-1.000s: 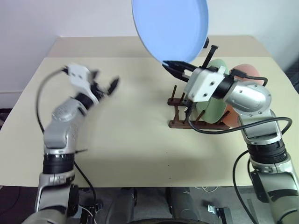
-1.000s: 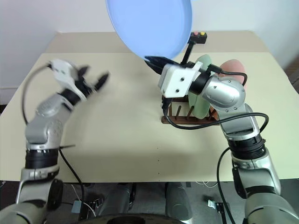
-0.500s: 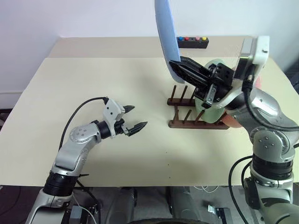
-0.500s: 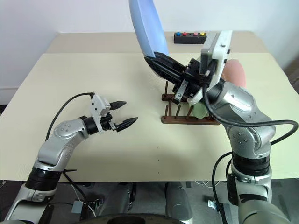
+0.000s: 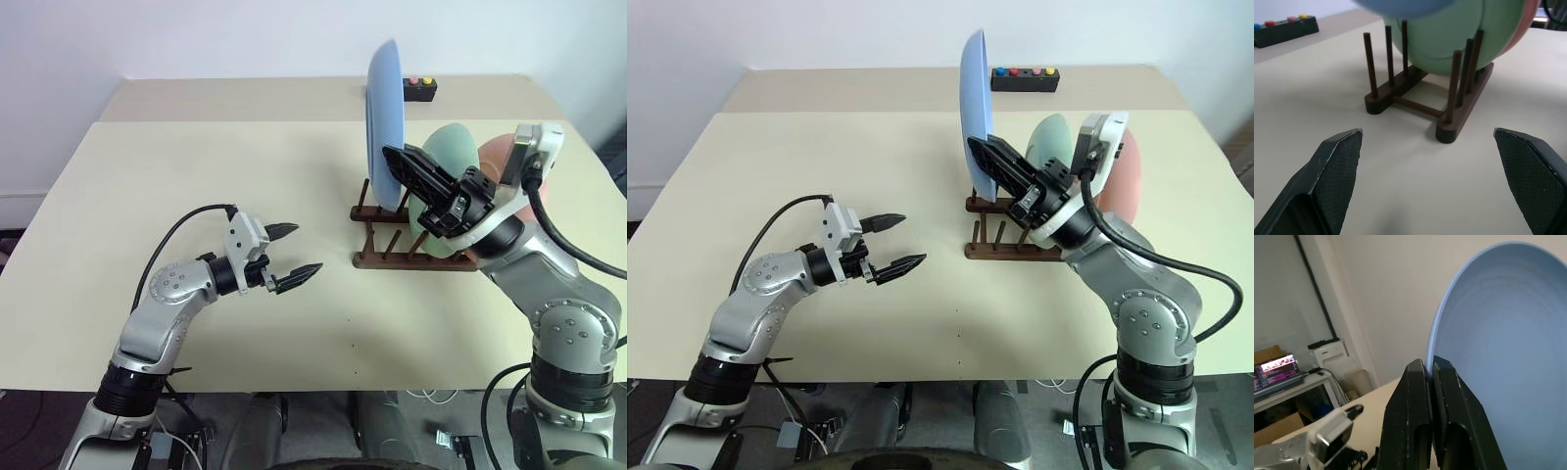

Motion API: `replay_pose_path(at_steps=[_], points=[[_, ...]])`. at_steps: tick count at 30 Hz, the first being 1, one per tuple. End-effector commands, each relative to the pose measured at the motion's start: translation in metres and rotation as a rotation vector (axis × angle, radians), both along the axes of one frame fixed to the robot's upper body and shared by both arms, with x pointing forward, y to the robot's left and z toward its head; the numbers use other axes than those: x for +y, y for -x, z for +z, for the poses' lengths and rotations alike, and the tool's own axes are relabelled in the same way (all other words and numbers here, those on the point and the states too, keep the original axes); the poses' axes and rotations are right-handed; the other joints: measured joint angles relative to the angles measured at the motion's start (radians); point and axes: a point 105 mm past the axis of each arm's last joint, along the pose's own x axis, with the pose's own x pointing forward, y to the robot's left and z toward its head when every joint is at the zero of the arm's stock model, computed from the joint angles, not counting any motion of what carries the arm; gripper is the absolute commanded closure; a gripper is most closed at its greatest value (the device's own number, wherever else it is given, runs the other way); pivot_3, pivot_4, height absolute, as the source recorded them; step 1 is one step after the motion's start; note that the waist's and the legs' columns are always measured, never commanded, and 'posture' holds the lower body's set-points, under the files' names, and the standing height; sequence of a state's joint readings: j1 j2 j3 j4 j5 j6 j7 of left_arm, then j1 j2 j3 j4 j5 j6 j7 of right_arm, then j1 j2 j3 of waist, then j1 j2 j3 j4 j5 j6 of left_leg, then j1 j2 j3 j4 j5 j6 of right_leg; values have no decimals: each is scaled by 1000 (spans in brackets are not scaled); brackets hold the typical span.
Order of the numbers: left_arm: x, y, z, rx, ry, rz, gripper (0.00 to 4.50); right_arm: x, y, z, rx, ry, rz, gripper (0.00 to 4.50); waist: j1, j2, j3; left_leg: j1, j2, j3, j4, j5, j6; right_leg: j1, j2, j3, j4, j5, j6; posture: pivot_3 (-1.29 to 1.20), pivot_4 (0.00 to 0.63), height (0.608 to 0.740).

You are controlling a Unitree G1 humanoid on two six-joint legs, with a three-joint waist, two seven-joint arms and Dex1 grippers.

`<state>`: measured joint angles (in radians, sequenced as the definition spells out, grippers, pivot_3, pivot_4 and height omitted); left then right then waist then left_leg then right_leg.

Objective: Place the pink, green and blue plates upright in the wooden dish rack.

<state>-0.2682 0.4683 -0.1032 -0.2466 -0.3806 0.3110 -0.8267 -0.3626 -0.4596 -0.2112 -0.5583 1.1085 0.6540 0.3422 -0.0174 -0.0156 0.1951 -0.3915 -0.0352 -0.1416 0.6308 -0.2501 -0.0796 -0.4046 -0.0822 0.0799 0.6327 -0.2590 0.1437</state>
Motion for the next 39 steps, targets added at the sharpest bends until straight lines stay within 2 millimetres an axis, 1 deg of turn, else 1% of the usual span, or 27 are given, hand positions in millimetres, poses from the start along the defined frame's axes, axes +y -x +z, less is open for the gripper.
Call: replay_pose_path(at_steps=[1,5,13,19,26,30,32,34,35,36,39], points=[[-3,5,14,-66,18,-24,93,1,9,6,-29,-6,16,4500,0,0,0,0,0,0,0,0,0,0,0,0,0,0,0,0,150,740],[-3,5,14,-70,13,-23,93,0,8,-1,2,-5,13,4500,0,0,0,0,0,0,0,0,0,0,0,0,0,0,0,0,150,740],[-4,4,14,-75,7,-20,93,-1,7,-9,43,-8,20,4500,0,0,0,0,0,0,0,0,0,0,0,0,0,0,0,0,150,740],[-3,3,14,-81,-1,-11,93,-5,5,-15,84,-38,7,4500,0,0,0,0,0,0,0,0,0,0,0,0,0,0,0,0,150,740],[-2,3,13,-84,-10,-8,93,-7,7,-25,124,-44,4,4500,0,0,0,0,0,0,0,0,0,1,0,0,0,0,0,0,150,740],[-2,3,12,-85,-12,-8,93,-7,8,-27,137,-53,6,4500,0,0,0,0,0,0,0,0,0,1,0,0,0,0,0,0,150,740],[-3,2,12,-87,-11,-11,0,-7,9,-28,140,-57,8,3893,0,0,0,0,0,0,0,0,0,1,0,0,0,0,0,0,150,740],[-4,2,12,-88,-11,-11,0,-7,10,-29,142,-57,10,3088,0,0,0,0,0,0,0,0,0,1,0,0,0,0,0,0,150,740],[-4,2,12,-88,-11,-11,0,-8,10,-29,142,-57,9,2641,0,0,0,0,0,0,0,0,0,1,0,0,0,0,0,0,150,740],[-4,2,12,-88,-10,-11,0,-8,11,-29,142,-58,9,2090,0,0,0,0,0,0,0,0,0,1,0,0,0,0,0,0,150,740],[-4,1,12,-88,-10,-11,0,-9,10,-29,141,-58,1,623,0,0,0,0,0,0,0,0,0,1,0,0,0,0,0,0,150,740]])
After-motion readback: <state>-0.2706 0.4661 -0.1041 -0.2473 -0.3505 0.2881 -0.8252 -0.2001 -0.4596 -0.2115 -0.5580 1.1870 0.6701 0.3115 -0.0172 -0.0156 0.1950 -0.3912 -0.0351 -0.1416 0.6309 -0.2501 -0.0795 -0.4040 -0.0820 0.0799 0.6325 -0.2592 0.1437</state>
